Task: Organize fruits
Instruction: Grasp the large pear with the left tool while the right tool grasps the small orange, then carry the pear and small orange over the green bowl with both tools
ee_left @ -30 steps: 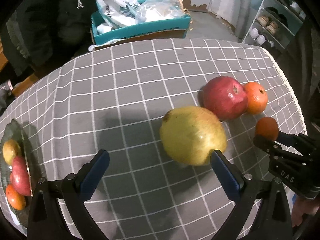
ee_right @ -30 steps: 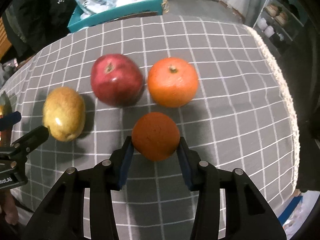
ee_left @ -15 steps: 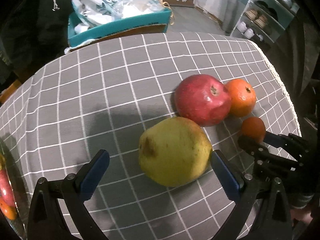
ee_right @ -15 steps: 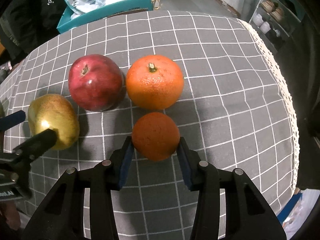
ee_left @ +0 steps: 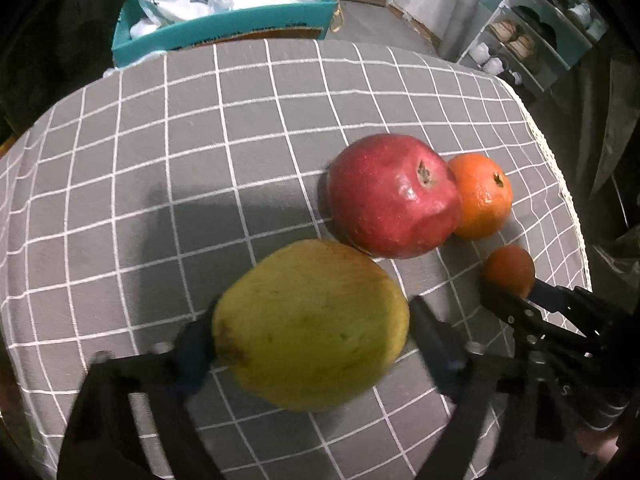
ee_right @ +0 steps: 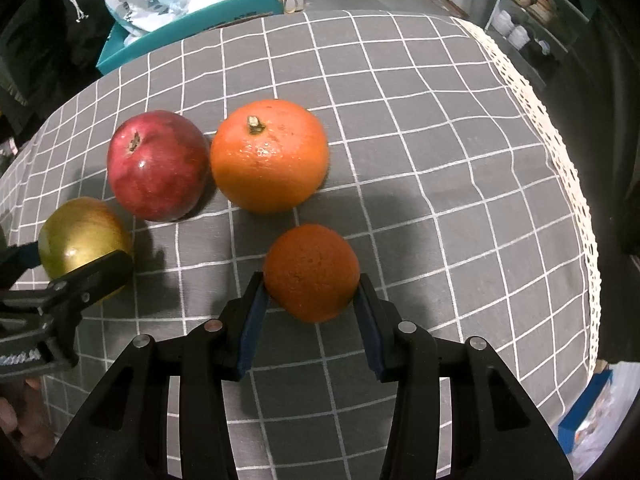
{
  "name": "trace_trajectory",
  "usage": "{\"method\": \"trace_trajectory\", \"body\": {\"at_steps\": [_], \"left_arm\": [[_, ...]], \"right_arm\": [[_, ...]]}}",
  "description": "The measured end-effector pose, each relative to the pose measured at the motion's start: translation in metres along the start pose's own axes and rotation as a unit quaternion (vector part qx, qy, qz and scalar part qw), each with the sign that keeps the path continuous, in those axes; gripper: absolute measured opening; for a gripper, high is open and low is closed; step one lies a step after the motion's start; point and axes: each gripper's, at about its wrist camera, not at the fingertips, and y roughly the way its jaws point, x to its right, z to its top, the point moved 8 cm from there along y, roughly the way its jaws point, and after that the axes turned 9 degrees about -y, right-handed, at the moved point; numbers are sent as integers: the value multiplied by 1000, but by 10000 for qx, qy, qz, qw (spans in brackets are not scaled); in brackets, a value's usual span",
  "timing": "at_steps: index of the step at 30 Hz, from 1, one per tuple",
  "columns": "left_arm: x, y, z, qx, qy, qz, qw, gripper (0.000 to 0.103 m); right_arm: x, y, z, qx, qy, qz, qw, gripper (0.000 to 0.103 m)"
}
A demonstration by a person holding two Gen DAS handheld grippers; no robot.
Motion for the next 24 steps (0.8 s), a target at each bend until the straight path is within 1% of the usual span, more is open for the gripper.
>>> {"method": "trace_trajectory", "body": {"at_steps": [3, 7, 12, 24], "left_arm": [[2, -1, -2, 62, 110, 20, 9999, 84], [1, -3, -3, 114, 101, 26, 9999, 84], [0, -9, -6, 233, 214, 187, 9993, 83], [-7, -50, -7, 593, 173, 242, 9978, 83]], "right_arm": [[-1, 0, 0, -2, 2, 12, 10000, 43], [-2, -2, 1, 17, -33, 30, 10000, 43], [-7, -7, 5, 111, -51, 25, 9999, 43], [-14, -36, 15, 449, -168, -15, 9988, 43]]}}
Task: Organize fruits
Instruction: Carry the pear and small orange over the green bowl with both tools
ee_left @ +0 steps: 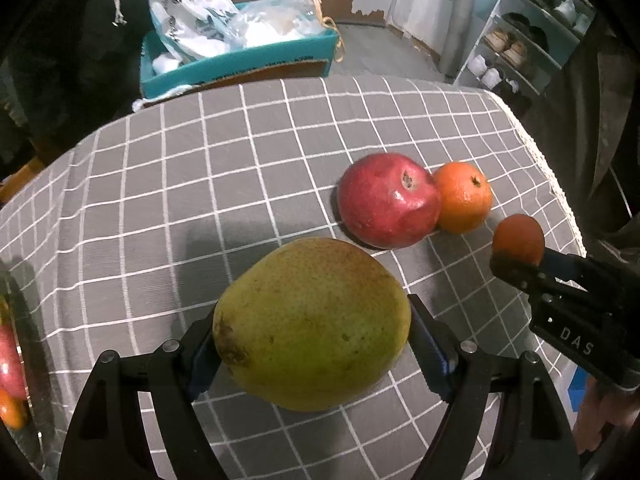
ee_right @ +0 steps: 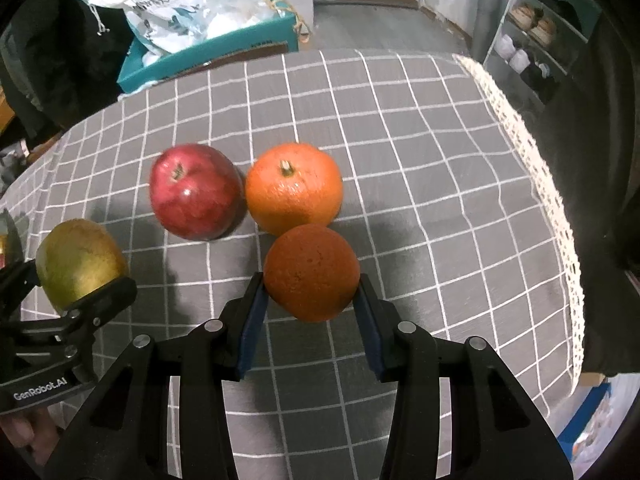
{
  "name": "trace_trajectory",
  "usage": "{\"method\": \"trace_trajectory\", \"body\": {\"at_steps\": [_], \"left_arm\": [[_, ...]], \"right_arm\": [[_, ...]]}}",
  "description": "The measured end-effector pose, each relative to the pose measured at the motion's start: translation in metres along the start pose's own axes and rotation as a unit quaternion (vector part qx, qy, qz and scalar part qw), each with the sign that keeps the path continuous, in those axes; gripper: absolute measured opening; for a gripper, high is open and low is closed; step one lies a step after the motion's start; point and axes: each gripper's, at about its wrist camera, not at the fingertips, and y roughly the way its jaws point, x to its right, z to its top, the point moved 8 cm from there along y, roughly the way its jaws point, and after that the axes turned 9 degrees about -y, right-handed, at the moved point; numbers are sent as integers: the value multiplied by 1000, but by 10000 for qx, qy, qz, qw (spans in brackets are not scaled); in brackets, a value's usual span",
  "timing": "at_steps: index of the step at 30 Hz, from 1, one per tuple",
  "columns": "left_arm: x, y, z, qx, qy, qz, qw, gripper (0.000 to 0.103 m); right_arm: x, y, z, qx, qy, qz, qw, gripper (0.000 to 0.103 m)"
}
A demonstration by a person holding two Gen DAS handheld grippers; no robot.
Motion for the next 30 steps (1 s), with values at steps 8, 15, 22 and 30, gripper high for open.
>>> {"method": "trace_trajectory", "body": {"at_steps": [8, 15, 22, 30], "left_arm": [[-14, -37, 9, 350, -156, 59, 9992, 83], [-25, -71, 15, 669, -294, 97, 9973, 84], [-34, -100, 16, 911, -384, 125, 9950, 84], [-45, -133, 19, 1222, -453, 179, 9913, 83]], "right_arm": [[-11, -29, 13, 348, -168, 13, 9993, 43], [-21, -57, 23, 636, -301, 25, 9975, 43], [-33, -86, 32, 925, -477, -5, 9946, 43], [-52, -117, 41, 1243, -629, 116, 9902, 43]]}}
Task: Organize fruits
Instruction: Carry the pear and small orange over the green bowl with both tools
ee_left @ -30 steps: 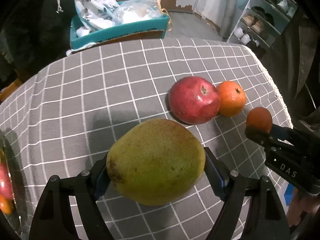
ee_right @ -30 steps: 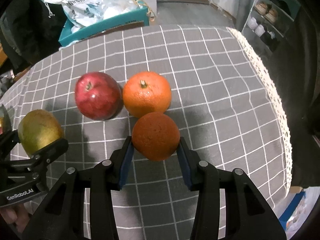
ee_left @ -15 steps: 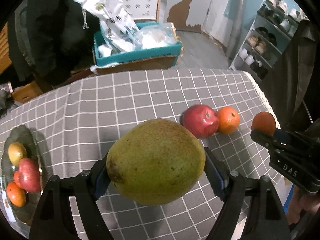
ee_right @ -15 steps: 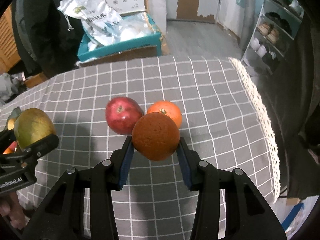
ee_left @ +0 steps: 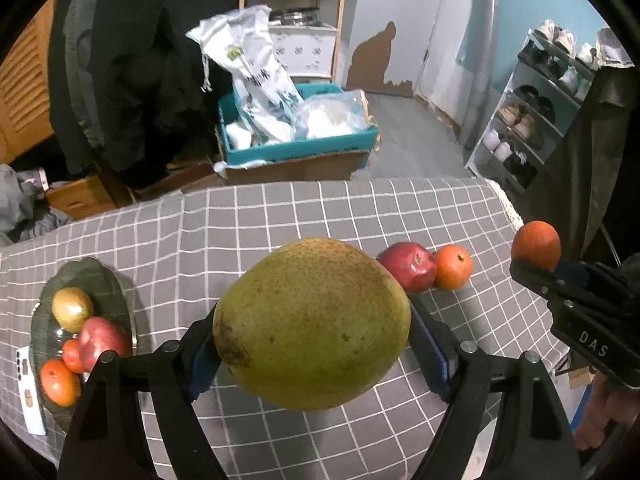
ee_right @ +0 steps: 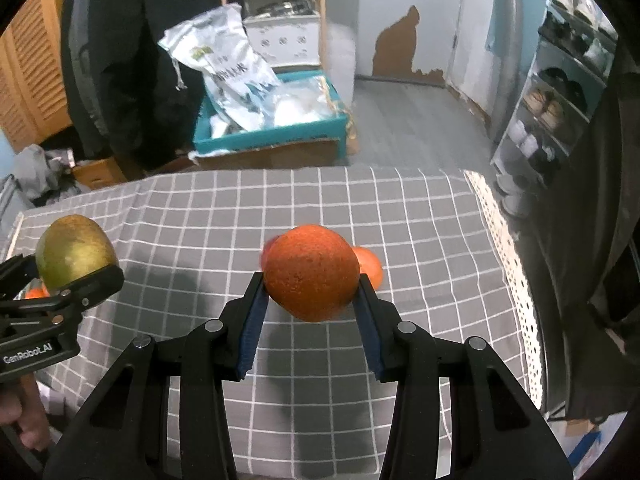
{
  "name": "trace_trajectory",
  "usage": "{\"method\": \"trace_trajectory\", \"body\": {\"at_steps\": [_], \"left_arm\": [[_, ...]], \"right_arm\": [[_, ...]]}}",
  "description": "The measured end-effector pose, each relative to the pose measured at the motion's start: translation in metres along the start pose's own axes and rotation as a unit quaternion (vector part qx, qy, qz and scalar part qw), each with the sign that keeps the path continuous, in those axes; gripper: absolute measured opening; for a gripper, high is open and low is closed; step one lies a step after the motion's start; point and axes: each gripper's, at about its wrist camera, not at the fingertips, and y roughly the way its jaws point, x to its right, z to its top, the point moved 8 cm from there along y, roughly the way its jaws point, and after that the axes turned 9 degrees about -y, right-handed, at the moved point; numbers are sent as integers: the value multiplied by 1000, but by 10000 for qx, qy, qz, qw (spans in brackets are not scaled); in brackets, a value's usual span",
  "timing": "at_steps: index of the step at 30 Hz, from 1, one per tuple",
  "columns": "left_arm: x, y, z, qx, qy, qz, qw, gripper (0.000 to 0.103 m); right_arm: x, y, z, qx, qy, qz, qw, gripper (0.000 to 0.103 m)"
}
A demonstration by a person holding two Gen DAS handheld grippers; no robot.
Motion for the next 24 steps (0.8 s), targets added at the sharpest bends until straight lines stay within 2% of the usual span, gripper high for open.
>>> {"method": "trace_trajectory", "body": {"at_steps": [13, 24], "left_arm": [[-23, -39, 8, 376, -100, 79, 9992, 84], [-45, -59, 14, 554, -271, 131, 9980, 84]], "right_arm": [[-28, -33, 26, 404, -215, 131, 9989, 43], [-54, -38, 37, 491, -388, 182, 9979, 43]]}}
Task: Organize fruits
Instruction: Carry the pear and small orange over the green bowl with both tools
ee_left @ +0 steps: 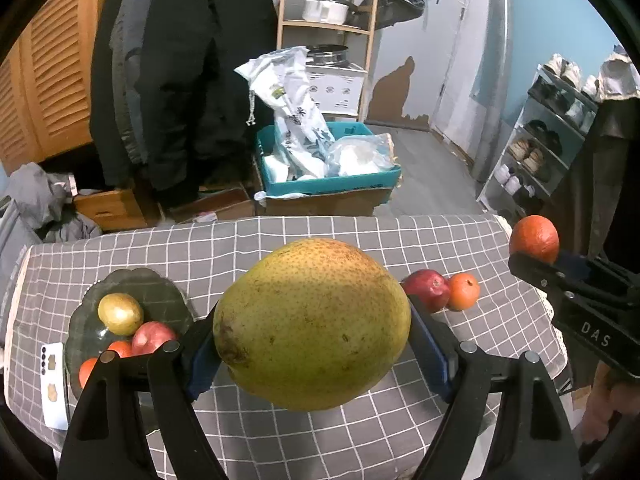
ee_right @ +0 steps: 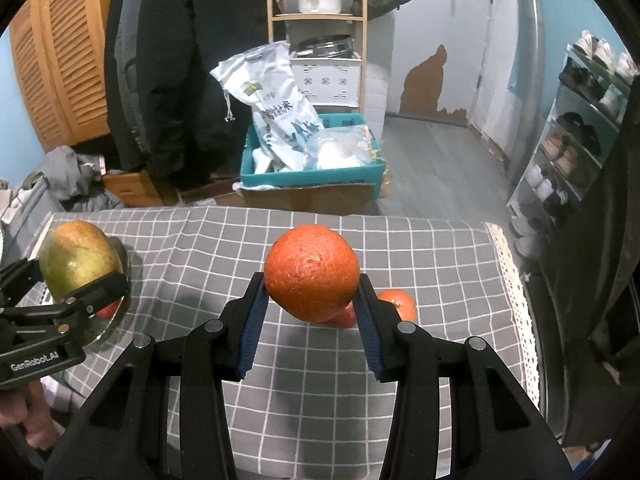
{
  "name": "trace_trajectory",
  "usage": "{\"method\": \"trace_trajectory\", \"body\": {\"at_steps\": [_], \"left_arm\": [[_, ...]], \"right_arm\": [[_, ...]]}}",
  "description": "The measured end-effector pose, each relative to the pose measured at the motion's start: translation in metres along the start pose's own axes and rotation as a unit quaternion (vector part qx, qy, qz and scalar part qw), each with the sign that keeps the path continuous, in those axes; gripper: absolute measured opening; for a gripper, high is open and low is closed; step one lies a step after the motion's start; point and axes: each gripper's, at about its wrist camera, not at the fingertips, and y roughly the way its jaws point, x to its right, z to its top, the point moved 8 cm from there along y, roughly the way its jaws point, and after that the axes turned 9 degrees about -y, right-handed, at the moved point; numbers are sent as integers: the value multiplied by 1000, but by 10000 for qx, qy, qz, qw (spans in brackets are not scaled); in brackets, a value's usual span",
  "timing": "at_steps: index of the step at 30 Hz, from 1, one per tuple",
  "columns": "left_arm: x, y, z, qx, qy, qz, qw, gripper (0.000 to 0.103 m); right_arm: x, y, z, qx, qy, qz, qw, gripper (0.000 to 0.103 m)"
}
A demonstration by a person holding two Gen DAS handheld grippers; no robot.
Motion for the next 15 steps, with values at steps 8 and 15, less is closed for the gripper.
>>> {"method": "trace_trajectory", "body": {"at_steps": [8, 15], "left_arm": [[-30, -7, 2, 50, -244, 161, 9996, 84], [-68, -8, 0, 27, -518, 371, 9980, 84]], "right_arm": [[-33, 7, 14, 1, -165, 200, 9997, 43], [-69, 16, 32, 31, -353, 402, 9986, 43]]}}
